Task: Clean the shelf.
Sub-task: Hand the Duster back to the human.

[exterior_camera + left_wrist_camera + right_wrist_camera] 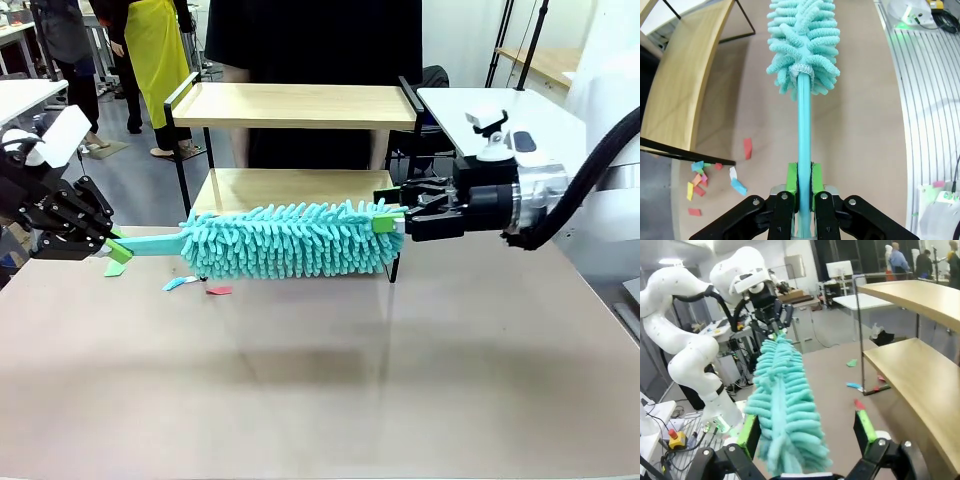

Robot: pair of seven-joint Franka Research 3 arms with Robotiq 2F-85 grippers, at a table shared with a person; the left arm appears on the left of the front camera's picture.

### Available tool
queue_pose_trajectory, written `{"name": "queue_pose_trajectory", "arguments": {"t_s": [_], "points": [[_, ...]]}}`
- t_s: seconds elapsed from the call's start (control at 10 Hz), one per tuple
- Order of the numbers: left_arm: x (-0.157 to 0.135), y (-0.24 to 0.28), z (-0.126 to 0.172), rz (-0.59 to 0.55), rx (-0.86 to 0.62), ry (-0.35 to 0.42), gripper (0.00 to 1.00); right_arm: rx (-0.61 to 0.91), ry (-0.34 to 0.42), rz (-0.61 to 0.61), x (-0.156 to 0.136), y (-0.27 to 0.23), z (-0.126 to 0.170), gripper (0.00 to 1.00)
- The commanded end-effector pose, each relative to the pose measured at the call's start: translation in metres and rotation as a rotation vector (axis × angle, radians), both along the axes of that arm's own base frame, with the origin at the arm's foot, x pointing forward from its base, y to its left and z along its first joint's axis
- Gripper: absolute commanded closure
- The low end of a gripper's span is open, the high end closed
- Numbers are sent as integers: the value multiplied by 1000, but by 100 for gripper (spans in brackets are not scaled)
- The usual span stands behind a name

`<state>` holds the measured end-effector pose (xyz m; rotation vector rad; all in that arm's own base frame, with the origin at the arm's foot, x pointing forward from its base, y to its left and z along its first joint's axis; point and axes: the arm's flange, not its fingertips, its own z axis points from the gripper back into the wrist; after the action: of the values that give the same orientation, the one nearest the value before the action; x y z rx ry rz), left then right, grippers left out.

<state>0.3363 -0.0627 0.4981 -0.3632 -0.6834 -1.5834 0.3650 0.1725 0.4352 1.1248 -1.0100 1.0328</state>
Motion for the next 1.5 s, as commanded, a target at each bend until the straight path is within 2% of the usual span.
{"name": "queue_pose_trajectory", "arguments": {"t_s": [0.0,0.5,0.9,1.0,1.1,1.2,1.3,1.4], "points": [[1,1,2,-18,-28,-12,87,46,-24,43,1,14,-4,0],[1,1,2,-18,-28,-12,87,96,-24,106,1,31,-30,0],[1,1,2,-18,-28,-12,87,119,-28,98,4,33,-38,0],[1,1,2,-18,-28,-12,87,108,-45,115,4,32,-37,60],[1,1,2,-18,-28,-12,87,111,-48,112,4,31,-36,60],[1,1,2,-18,-28,-12,87,113,-48,114,4,30,-37,100],[1,1,2,-18,-28,-12,87,114,-50,117,4,30,-37,65],[1,1,2,-18,-28,-12,87,111,-57,122,4,29,-37,100]]}}
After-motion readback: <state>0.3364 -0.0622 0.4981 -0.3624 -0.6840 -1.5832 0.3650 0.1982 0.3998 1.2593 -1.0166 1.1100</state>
